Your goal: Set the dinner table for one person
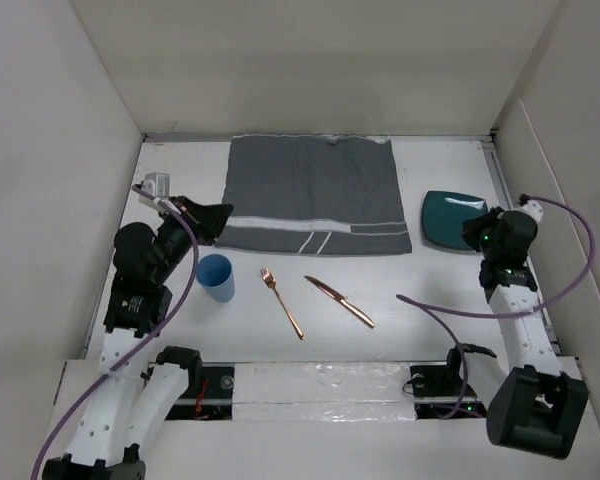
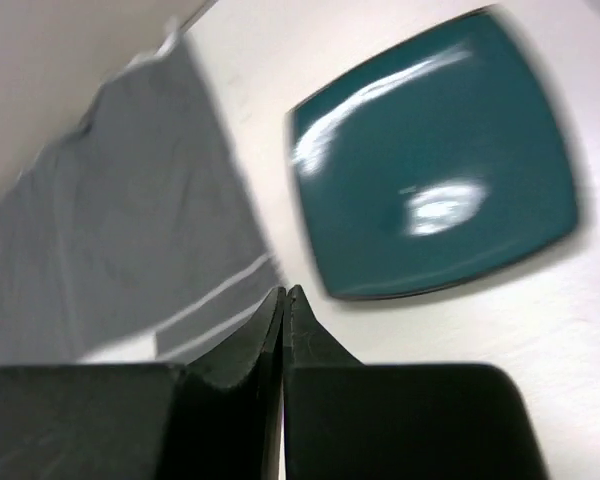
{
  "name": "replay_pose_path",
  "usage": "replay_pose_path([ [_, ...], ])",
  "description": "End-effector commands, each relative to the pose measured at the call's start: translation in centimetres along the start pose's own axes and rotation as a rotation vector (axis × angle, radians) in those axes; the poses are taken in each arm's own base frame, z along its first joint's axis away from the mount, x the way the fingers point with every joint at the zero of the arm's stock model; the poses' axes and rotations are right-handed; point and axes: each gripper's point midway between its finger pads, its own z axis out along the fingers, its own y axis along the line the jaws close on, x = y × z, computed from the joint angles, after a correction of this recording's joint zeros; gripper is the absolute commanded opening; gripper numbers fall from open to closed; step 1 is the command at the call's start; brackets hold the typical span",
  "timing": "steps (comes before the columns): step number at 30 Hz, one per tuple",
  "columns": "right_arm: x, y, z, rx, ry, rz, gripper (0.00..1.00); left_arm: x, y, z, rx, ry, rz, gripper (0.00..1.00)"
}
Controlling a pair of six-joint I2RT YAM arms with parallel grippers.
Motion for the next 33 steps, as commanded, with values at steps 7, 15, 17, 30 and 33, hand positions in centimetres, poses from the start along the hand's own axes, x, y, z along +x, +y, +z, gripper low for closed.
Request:
replay_pose_path([
  [7,-1.9,-12.0,1.1,0.147,-0.026,0.287,0.67,5.9,-1.6,-2.5,0.089,0.153,0.211,0.21],
  [15,1.5,-14.8,5.5,0.033,0.095,0.483,0.71,6.4,-3.3,-4.3,0.138,0.146,0.266,0.32],
  [17,2.3,-15.3,6.0,0.037,0.097,0.536,0.71,6.5,-3.5,-4.4,0.143,0.147,0.268,0.32],
  [30,2.0,-13.9,9.0,0.174,0.07,0.65,0.57,5.8,-3.4,-4.8,0.112,0.12,0.273,0.33],
  [33,1.6,-13.4,9.5,0.201,0.051,0.68,0.48,5.6,-3.3,-4.9,0.108,0.112,0.273,0.33],
])
